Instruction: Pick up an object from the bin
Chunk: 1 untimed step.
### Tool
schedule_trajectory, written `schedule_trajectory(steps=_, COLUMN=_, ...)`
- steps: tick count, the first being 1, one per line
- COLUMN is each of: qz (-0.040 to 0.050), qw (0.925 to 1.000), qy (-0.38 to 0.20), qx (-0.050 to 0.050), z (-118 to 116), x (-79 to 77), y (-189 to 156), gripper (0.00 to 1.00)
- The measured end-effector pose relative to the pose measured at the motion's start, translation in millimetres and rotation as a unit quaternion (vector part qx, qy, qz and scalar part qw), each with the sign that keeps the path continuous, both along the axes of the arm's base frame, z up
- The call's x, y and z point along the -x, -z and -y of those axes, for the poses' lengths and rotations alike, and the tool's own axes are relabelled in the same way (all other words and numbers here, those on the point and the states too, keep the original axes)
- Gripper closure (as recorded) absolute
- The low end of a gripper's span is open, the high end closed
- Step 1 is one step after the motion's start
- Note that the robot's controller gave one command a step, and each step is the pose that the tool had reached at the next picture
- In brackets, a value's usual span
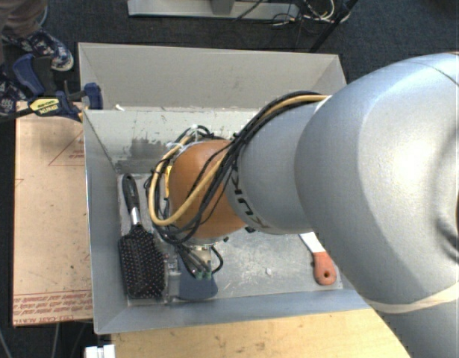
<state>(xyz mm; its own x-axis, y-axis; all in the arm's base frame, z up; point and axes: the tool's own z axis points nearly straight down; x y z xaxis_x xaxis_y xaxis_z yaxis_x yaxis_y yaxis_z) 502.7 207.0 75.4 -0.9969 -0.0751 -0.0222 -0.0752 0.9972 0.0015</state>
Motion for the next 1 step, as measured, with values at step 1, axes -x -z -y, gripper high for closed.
schedule_trajectory(steps=1, qz=0.0, qw=1.0, qy=0.0, qx=0.0, z=-0.1, x=0.0, y=0.0, gripper=1.0)
